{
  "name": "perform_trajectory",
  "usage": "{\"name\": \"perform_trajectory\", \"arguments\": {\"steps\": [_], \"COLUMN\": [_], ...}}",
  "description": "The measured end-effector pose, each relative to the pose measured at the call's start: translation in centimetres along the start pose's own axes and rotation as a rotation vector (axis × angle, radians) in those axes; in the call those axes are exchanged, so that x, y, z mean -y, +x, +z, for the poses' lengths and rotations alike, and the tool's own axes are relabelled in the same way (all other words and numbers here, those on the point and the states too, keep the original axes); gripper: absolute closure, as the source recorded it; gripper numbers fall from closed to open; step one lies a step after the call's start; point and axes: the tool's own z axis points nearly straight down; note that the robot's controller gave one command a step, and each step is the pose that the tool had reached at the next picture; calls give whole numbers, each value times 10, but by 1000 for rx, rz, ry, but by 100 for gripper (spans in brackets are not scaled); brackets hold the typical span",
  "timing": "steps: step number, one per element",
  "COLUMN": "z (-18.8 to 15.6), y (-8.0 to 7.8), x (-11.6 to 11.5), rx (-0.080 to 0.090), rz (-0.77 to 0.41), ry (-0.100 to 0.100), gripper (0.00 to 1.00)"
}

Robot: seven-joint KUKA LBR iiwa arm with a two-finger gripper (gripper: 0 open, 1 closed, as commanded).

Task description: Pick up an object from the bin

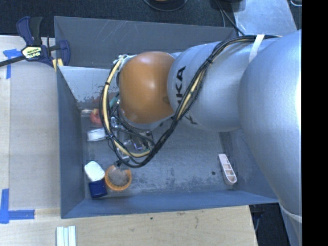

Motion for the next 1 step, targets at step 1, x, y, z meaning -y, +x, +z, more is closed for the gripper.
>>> {"name": "perform_trajectory", "arguments": {"steps": [1], "z": [5], "y": [4], "x": [1], "rx": [-1], "rz": [115], "ry": [0], "gripper": [0]}}
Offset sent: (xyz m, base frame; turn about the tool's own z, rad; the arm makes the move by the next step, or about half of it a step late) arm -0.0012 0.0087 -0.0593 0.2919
